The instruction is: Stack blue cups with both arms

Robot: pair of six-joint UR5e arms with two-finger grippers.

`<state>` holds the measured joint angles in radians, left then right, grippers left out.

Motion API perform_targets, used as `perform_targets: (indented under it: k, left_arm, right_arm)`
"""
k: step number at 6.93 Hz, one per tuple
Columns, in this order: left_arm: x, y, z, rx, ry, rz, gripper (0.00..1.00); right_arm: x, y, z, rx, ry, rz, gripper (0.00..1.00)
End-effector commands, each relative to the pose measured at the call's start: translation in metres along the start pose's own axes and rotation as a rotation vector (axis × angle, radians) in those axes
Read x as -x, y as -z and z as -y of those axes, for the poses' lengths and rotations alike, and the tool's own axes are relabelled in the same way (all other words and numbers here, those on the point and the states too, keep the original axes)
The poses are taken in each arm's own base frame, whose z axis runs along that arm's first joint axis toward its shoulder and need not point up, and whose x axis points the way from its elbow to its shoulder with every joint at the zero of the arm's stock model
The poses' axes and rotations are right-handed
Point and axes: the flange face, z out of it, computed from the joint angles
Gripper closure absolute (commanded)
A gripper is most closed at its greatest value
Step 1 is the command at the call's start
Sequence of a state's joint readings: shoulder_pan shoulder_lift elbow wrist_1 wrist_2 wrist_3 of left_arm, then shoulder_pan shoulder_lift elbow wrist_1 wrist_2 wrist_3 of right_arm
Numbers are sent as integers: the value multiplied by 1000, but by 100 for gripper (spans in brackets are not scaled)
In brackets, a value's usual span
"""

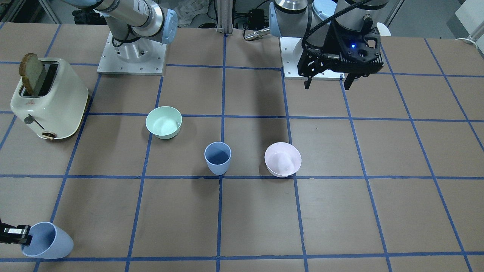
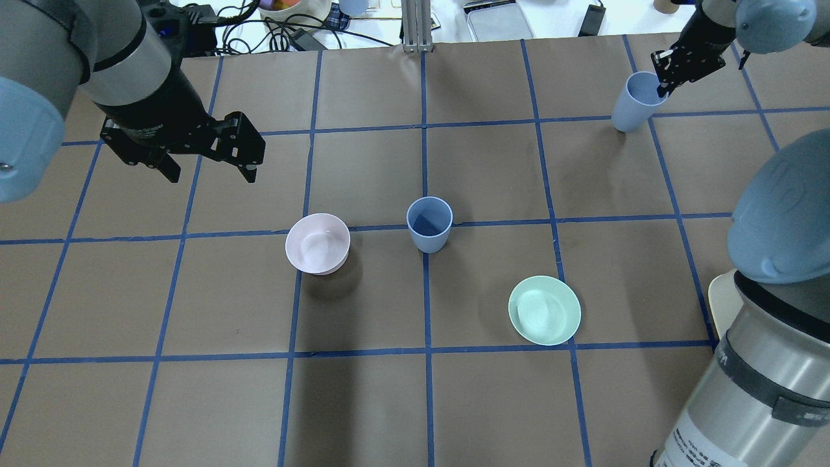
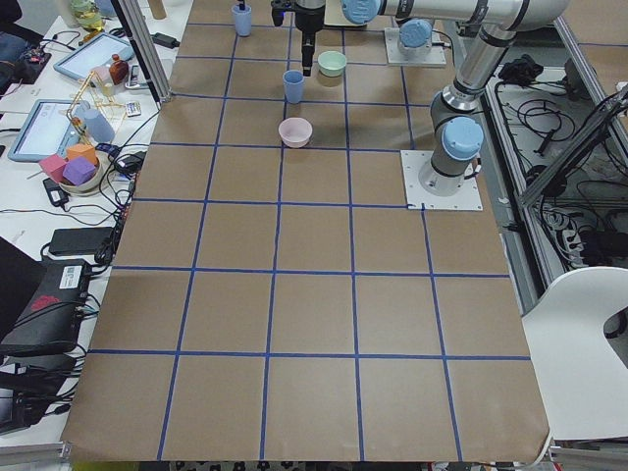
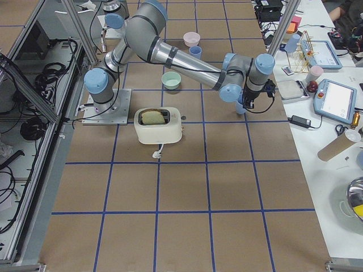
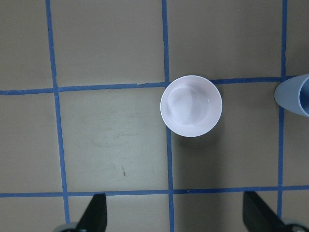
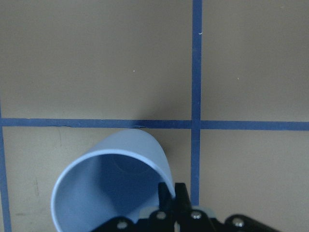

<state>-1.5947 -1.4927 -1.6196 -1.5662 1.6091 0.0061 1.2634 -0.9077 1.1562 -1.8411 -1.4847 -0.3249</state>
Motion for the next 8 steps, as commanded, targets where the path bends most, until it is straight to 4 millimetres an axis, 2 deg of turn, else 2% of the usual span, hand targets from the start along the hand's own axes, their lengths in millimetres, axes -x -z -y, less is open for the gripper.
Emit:
perform_targets:
  k: [1,2,3,4,5,6,7,8]
  left_arm:
    - [0,1,0,-1,1,-1,0]
    - [0,1,0,-1,1,-1,0]
    - [0,1,0,-1,1,-3,0]
    - [0,1,0,-3,1,-3,0]
    - [0,1,0,-3,1,-1,0]
    - [0,2,-1,-4,1,-1,0]
    - [0,1,0,-1,1,-3,0]
    - [0,1,-1,-3,1,-1,0]
  right_arm:
    - [85,71,-24,8,45,0,100]
    - [145,100,-45,40,80,14,100]
    - [212,118,-65,45,37,6,100]
    - [276,113,-90,64,76,7,100]
    - [329,94,-125,101,44,3,100]
    - [361,78,-150,62,65,6,100]
    - [374,68,-166,39,30,9,100]
    - [395,43,-188,87,49,2,100]
